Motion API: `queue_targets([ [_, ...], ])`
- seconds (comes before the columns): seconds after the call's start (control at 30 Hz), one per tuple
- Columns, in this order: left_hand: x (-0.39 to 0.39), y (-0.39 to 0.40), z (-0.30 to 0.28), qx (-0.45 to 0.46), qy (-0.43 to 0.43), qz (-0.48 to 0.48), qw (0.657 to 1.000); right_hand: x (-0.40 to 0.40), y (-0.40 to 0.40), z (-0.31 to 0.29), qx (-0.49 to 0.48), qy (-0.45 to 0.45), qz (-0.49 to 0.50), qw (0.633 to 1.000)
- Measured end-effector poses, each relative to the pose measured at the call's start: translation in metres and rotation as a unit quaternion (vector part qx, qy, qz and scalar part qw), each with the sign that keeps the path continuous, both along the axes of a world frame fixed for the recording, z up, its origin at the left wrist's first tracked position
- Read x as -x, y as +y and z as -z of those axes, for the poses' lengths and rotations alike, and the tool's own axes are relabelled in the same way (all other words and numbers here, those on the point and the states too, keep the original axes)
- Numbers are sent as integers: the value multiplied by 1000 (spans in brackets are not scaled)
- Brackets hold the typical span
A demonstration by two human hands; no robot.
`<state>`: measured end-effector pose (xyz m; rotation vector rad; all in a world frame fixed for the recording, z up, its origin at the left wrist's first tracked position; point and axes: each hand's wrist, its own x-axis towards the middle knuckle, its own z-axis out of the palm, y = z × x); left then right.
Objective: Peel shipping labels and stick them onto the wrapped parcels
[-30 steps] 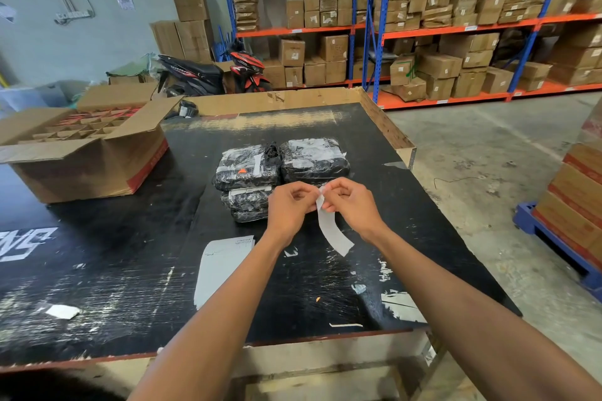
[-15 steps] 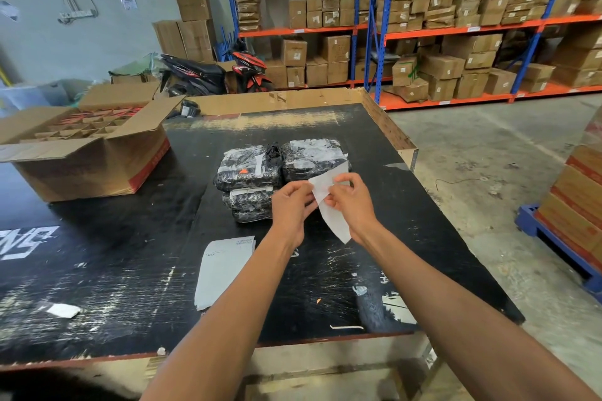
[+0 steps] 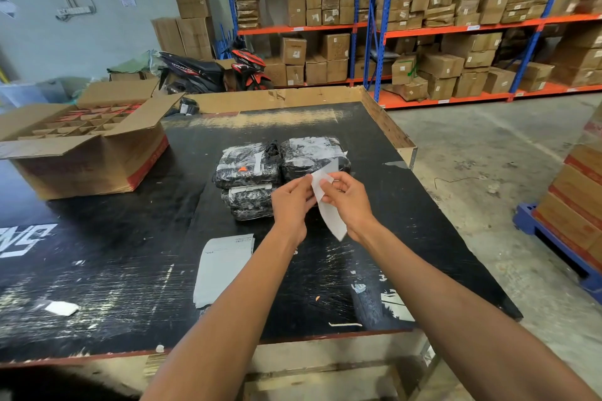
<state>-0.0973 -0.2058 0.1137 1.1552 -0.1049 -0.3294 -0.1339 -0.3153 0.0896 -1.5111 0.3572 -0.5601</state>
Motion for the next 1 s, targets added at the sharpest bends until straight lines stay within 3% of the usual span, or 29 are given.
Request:
queue_targets([
  [0.17, -5, 4, -8, 98, 117, 6, 988, 1, -5, 5, -153, -17, -4, 988],
  [0.33, -17, 18, -5, 147, 171, -4, 974, 12, -17, 12, -264, 7, 14, 964],
  [0.6, -37, 40, -5, 177, 189, -47, 965, 17, -37, 52, -237, 116, 260, 929],
  [0.77, -45, 56, -7, 206, 178, -78, 959, 37, -46, 71, -223, 153, 337, 902],
  [0.83, -48, 60, -9, 215, 171, -82, 958, 39, -48, 80, -179, 194, 295, 918],
  [0.93, -47, 58, -14, 216, 165, -72, 960, 31, -37, 93, -89, 257, 121, 955],
  [1.0, -42, 53, -18, 215, 162, -64, 961, 20, -28, 106, -30, 287, 24, 957],
])
